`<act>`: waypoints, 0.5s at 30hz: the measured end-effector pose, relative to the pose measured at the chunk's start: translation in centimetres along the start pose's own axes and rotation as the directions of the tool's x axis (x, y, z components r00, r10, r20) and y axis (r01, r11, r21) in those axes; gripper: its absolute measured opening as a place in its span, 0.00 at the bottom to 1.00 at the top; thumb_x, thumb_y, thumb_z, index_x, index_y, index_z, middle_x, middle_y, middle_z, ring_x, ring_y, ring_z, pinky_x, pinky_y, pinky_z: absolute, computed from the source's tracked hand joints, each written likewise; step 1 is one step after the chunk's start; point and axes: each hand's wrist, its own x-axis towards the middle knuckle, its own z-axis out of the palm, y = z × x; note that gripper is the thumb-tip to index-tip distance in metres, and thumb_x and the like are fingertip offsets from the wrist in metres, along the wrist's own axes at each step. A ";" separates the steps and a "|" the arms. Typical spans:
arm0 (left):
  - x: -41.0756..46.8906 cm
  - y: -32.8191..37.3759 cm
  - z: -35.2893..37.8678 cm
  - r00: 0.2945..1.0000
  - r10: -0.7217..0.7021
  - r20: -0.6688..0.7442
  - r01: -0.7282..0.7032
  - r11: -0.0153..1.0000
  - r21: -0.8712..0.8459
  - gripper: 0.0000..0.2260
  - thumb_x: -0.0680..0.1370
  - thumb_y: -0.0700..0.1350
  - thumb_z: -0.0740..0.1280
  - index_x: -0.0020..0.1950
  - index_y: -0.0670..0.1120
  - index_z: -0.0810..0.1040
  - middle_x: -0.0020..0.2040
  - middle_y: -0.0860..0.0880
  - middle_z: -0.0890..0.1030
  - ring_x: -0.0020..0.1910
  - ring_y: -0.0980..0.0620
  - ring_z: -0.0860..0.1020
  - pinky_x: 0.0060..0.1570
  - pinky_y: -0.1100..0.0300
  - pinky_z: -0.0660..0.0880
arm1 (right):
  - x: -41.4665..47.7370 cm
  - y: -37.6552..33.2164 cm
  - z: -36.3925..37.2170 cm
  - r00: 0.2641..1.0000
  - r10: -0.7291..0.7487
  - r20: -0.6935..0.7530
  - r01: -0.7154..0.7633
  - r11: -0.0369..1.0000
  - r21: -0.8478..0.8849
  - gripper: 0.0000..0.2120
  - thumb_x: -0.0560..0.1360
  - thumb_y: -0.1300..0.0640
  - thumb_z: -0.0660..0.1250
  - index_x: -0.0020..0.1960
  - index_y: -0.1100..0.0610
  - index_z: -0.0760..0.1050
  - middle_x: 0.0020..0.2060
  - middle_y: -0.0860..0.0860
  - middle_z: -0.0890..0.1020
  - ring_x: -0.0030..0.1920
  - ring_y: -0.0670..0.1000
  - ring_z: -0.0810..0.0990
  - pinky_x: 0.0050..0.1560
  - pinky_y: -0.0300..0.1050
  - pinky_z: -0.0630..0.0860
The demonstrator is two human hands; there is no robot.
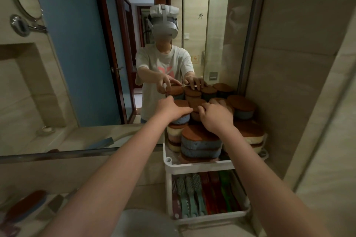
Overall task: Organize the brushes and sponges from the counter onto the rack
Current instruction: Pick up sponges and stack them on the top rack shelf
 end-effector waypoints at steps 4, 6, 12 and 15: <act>-0.1 0.2 0.7 0.999 0.035 -0.009 -0.035 0.998 0.053 0.36 0.70 0.67 0.64 0.69 0.43 0.68 0.67 0.41 0.68 0.65 0.43 0.70 0.60 0.53 0.70 | 0.1 0.1 0.2 1.000 0.007 0.016 -0.007 1.000 -0.008 0.21 0.81 0.45 0.49 0.63 0.52 0.75 0.64 0.55 0.73 0.67 0.60 0.65 0.64 0.57 0.66; -0.3 0.0 0.9 0.999 0.024 -0.023 -0.023 0.997 0.071 0.33 0.73 0.68 0.58 0.68 0.44 0.69 0.68 0.40 0.66 0.65 0.42 0.68 0.61 0.52 0.68 | 0.0 0.3 0.3 1.000 -0.003 0.007 0.003 1.000 -0.007 0.21 0.81 0.45 0.49 0.63 0.52 0.75 0.64 0.55 0.73 0.67 0.60 0.64 0.65 0.57 0.65; -0.8 -0.6 0.9 0.997 0.005 -0.071 -0.008 0.999 -0.031 0.29 0.77 0.65 0.53 0.68 0.48 0.72 0.70 0.40 0.64 0.69 0.40 0.65 0.66 0.51 0.63 | -0.7 0.0 0.1 0.998 -0.039 -0.053 0.039 0.999 0.002 0.20 0.80 0.45 0.51 0.64 0.52 0.74 0.64 0.55 0.74 0.67 0.59 0.66 0.69 0.59 0.59; -1.2 -1.3 0.7 0.991 0.010 -0.131 -0.034 0.982 -0.183 0.26 0.78 0.63 0.54 0.68 0.47 0.72 0.69 0.43 0.66 0.67 0.43 0.67 0.63 0.54 0.65 | -1.5 -0.7 -0.2 0.991 -0.084 -0.108 0.091 0.994 0.063 0.19 0.80 0.46 0.53 0.65 0.52 0.73 0.64 0.54 0.74 0.68 0.57 0.66 0.71 0.60 0.57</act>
